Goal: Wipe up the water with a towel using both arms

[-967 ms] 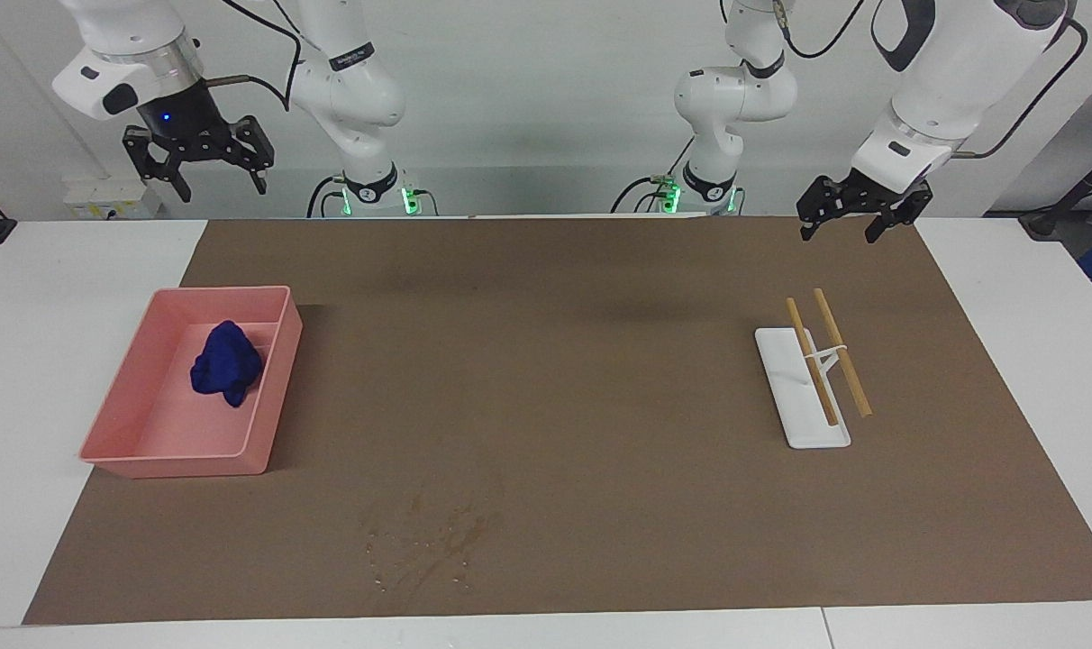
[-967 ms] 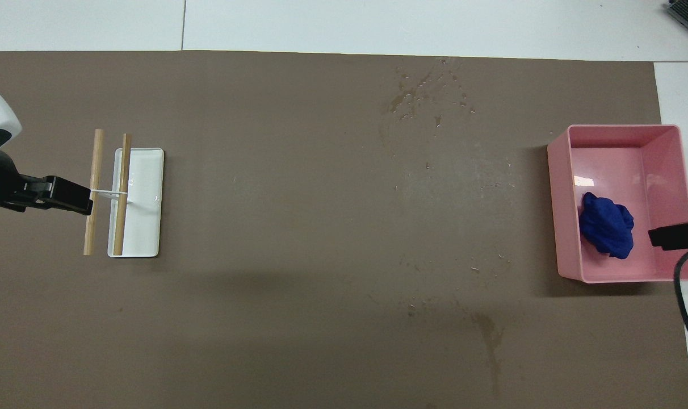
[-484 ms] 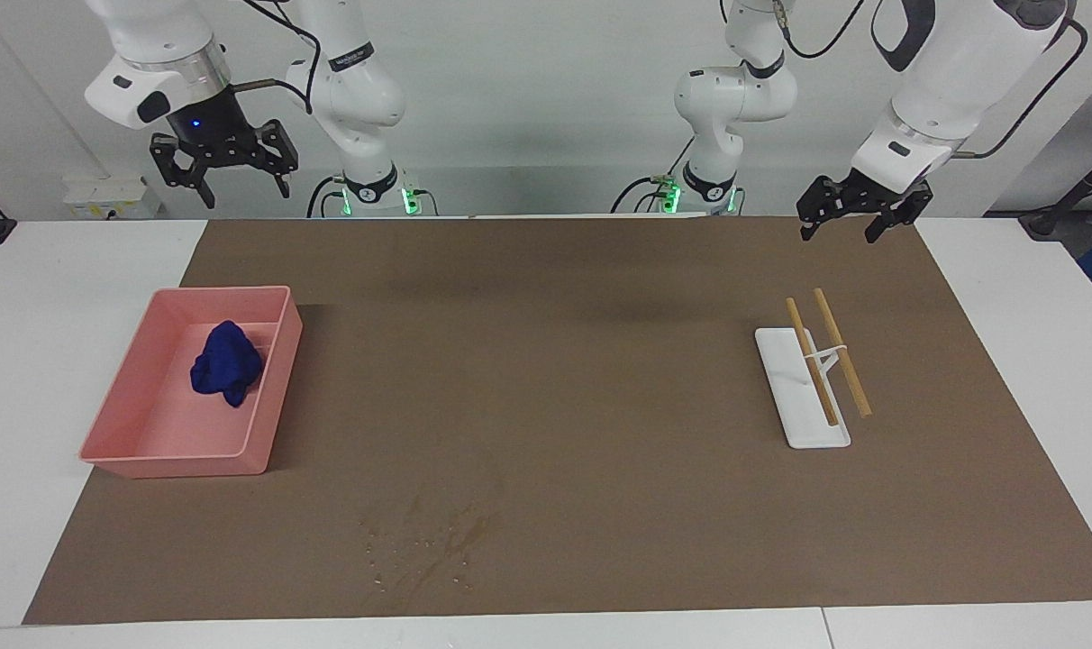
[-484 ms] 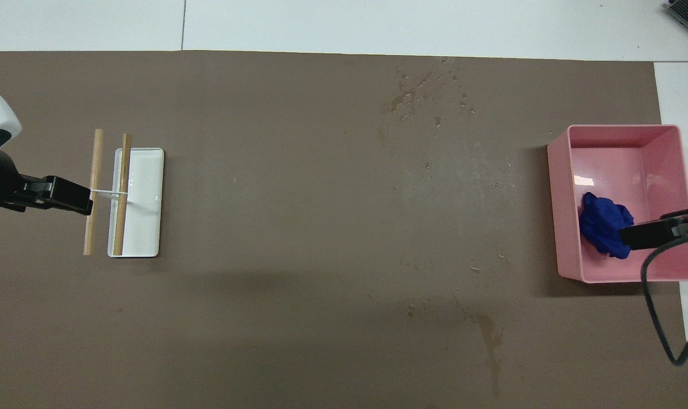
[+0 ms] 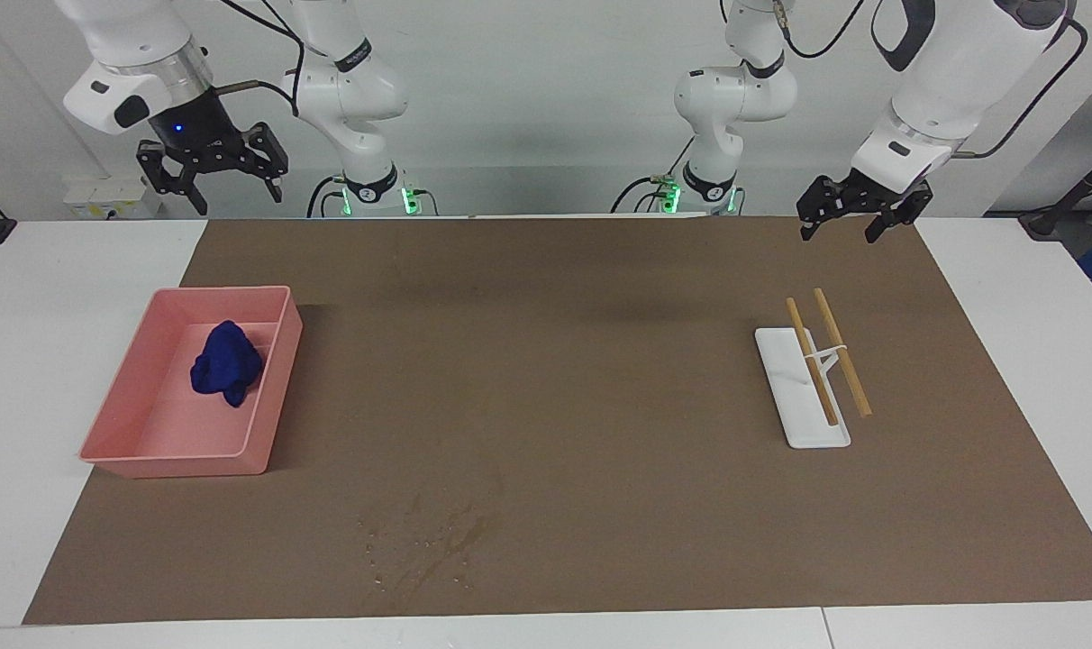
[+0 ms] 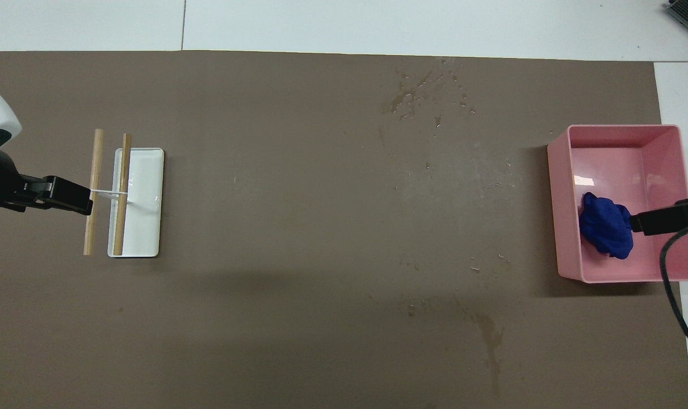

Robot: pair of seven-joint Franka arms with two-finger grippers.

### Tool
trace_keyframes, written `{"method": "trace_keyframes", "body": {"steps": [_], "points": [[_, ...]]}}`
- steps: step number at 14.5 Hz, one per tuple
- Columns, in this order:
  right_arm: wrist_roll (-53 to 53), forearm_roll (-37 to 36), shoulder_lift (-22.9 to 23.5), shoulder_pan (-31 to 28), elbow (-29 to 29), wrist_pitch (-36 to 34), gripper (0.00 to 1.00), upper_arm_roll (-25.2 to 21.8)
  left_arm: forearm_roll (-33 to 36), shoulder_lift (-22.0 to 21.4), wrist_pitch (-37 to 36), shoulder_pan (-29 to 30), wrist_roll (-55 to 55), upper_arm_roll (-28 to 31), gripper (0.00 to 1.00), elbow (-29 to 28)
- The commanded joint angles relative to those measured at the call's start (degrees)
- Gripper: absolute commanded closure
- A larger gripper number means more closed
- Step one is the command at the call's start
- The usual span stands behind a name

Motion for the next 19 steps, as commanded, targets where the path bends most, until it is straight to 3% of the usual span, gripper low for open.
{"method": "trace_keyframes", "body": {"steps": [1, 3, 6, 10, 19], "points": [[2.3, -1.8, 6.2, 1.9, 8.2, -1.6, 0.0, 0.5, 1.1, -0.7, -0.3, -0.3, -0.4, 0.0, 0.0, -0.7], [2.4, -2.1, 8.7, 3.2, 10.9, -4.0, 0.0, 0.4, 1.1, -0.7, -0.3, -0.3, -0.4, 0.0, 0.0, -0.7], [6.4, -0.9, 8.8, 3.6, 11.2, -4.6, 0.0, 0.6, 1.1, -0.7, -0.3, -0.3, -0.4, 0.0, 0.0, -0.7], [6.7, -0.3, 7.0, 4.9, 7.3, -3.2, 0.0, 1.9, 1.1, -0.8, -0.3, -0.3, -0.4, 0.0, 0.0, -0.7], [8.9, -1.2, 6.7, 4.5, 7.0, -4.0, 0.0, 1.6, 1.1, -0.7, -0.3, -0.3, -0.4, 0.0, 0.0, -0.7]]}}
